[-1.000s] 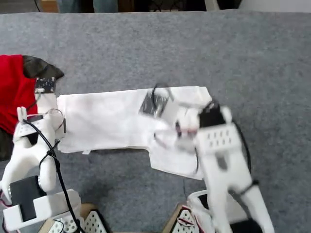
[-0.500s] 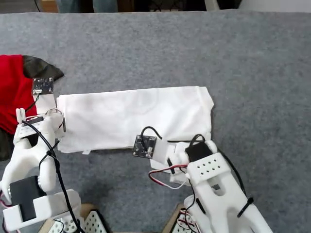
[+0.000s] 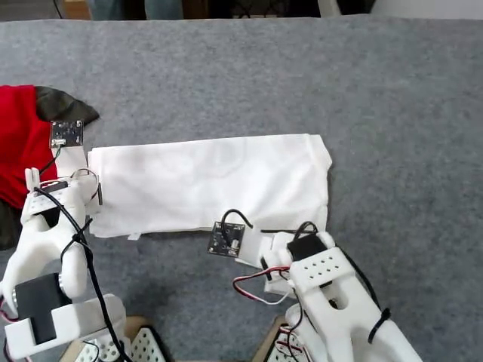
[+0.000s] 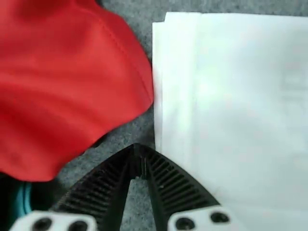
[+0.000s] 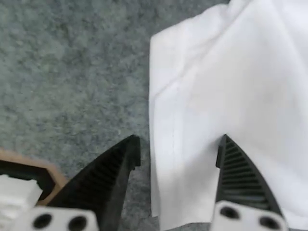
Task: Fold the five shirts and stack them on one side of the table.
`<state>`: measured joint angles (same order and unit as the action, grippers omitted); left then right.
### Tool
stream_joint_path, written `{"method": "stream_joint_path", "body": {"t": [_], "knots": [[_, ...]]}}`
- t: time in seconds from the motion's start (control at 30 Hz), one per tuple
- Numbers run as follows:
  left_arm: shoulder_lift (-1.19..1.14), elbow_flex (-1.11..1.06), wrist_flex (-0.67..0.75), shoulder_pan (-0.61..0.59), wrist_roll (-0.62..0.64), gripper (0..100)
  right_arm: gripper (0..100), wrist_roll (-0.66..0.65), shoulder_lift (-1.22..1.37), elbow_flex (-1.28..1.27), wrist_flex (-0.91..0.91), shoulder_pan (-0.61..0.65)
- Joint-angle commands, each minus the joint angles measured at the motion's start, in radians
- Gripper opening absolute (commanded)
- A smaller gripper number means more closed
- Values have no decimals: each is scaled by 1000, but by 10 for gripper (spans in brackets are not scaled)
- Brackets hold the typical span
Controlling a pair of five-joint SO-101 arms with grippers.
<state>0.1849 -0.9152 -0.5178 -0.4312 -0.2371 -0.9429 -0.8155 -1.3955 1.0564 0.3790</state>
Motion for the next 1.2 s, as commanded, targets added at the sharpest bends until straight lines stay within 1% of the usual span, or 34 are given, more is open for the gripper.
{"method": "stream_joint_path", "body": {"t": [0.0, 0.1, 0.27, 0.4, 0.5, 0.57, 0.63, 0.7, 0.8, 0.97, 1.07, 1.17], "knots": [[41, -1, 11, 8, 11, 30, 261, -15, 39, 8, -18, 0], [41, -2, 11, 8, 11, 30, 257, -32, 127, 47, -29, 0], [41, -2, 11, 8, 11, 30, 151, -34, 337, 151, -43, -21], [41, -2, 11, 8, 11, 30, 131, -34, 467, 242, -43, -71], [41, -2, 11, 8, 11, 30, 125, -35, 501, 288, -49, -101], [41, -2, 11, 8, 11, 30, 84, -35, 507, 303, -60, -110], [41, -2, 11, 7, 11, 30, 17, -35, 506, 321, -55, -114], [41, -1, 11, 7, 11, 30, 22, -35, 506, 346, -49, -115], [41, 1, 11, 7, 11, 30, 13, -37, 512, 456, 40, -114], [41, 1, 17, 8, 11, 30, 14, -49, 513, 753, 253, -114], [21, 7, 18, 10, 11, 30, 15, -126, 536, 898, 319, -114], [-23, 42, 9, 10, 11, 30, 15, -218, 616, 992, 321, -114]]}}
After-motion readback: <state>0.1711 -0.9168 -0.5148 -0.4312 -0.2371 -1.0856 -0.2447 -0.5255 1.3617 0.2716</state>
